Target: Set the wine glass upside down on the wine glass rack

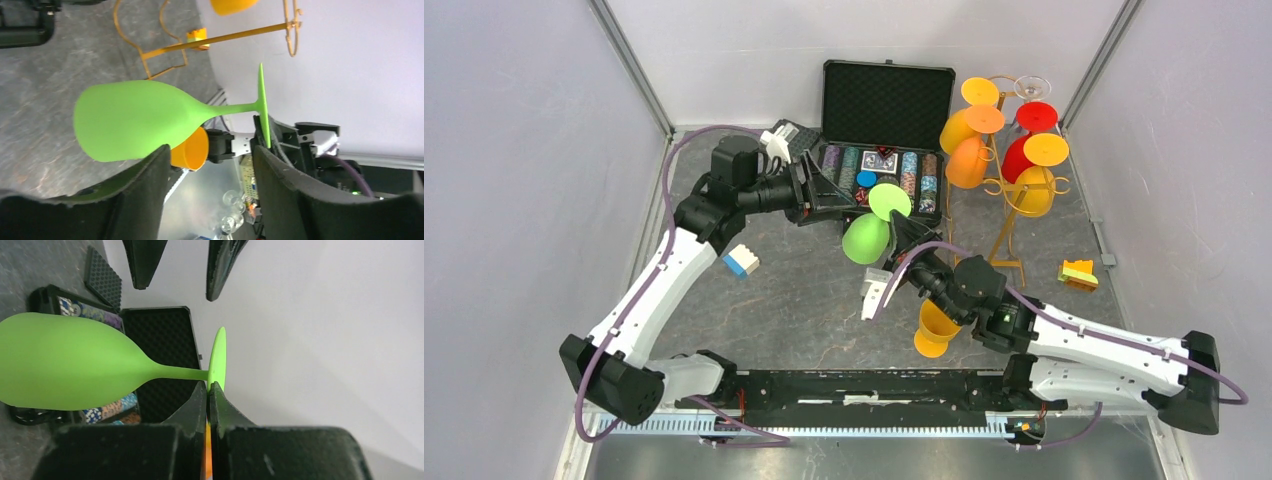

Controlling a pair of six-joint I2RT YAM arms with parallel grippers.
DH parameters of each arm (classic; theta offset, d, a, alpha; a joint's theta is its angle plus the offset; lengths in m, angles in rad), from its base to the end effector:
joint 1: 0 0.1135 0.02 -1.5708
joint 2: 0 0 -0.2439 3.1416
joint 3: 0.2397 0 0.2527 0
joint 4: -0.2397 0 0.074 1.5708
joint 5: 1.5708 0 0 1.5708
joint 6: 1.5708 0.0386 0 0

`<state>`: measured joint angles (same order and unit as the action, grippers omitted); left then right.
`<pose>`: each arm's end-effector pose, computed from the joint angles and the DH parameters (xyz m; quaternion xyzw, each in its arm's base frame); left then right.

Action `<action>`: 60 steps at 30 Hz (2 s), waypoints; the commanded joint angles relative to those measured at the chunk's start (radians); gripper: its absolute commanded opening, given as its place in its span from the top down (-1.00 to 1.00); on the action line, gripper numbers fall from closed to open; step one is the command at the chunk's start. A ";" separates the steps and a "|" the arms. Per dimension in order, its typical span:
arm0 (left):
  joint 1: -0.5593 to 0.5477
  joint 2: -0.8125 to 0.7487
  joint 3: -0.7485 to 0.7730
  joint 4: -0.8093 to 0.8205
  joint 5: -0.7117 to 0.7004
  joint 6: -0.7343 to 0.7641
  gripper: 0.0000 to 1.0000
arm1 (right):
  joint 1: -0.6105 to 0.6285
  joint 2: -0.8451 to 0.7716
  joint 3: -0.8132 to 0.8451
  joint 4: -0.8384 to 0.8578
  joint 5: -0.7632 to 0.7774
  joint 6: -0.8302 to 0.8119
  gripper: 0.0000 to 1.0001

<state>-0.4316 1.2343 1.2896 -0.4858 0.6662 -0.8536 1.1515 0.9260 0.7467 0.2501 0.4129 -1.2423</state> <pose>0.2408 -0.1372 0.3736 0.0060 0.8149 -0.5260 0.2434 0.1097 0.2081 0.3314 -0.5663 0.3833 -0.1721 0.7091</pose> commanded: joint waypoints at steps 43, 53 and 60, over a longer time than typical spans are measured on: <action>-0.114 0.056 0.179 -0.233 -0.207 0.263 0.96 | -0.023 0.229 0.561 -0.383 0.009 0.640 -0.86; -0.114 0.108 0.173 -0.129 -0.089 0.174 0.95 | -0.399 0.304 0.878 -0.654 -0.300 1.008 -0.88; -0.115 0.186 0.174 0.173 0.037 -0.084 0.96 | -0.735 0.316 0.934 -0.678 -0.676 1.325 -0.85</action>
<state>-0.5442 1.3796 1.4353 -0.5648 0.5941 -0.7490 0.5709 1.2377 1.6279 -0.3981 0.0025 -0.1753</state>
